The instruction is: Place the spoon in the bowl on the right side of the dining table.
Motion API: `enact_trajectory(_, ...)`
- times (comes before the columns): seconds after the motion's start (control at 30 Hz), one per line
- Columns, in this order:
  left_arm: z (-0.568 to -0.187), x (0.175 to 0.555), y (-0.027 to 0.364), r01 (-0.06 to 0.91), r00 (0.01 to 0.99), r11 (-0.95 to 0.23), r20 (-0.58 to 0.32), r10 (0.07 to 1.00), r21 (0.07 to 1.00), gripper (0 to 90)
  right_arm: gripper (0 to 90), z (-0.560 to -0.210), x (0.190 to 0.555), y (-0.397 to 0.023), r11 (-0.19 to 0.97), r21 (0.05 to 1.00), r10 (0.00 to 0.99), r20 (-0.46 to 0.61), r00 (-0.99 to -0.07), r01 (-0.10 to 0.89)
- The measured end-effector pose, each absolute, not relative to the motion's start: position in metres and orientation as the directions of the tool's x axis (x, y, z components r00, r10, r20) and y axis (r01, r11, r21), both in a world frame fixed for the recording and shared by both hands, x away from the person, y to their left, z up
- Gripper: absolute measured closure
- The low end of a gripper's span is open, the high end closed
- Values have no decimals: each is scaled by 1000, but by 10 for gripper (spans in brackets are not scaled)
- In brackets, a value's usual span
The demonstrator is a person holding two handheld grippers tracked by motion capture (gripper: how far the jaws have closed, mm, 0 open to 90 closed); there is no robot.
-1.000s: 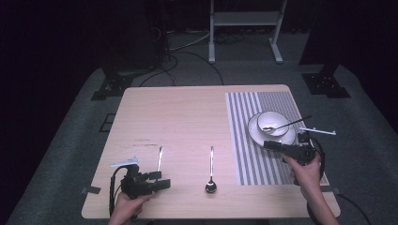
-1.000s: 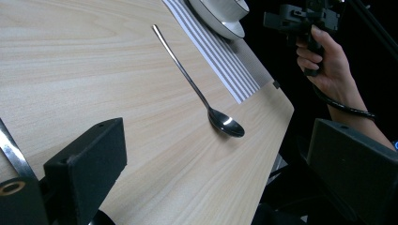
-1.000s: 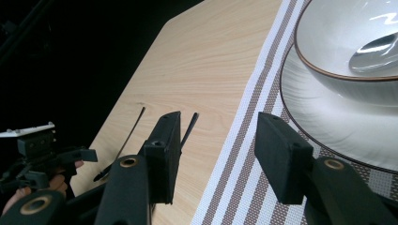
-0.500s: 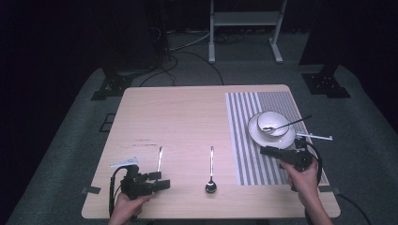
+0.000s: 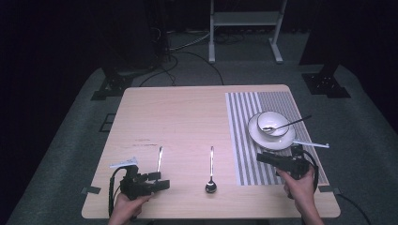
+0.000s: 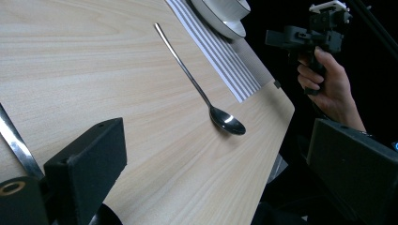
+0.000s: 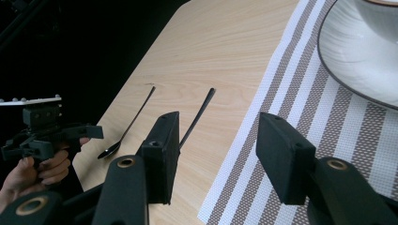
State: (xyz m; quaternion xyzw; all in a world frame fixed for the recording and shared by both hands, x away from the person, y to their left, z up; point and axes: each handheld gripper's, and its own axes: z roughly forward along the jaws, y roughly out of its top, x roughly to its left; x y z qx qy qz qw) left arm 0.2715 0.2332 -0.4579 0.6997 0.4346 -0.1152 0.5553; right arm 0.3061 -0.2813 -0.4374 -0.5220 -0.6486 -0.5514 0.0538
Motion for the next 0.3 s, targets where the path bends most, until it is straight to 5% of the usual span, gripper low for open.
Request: enact_trajectory(0.3,-458,271,233,735,598,-8,-643,479,678,36,461,-447,290,-277,-159,692,626,622,-470,705)
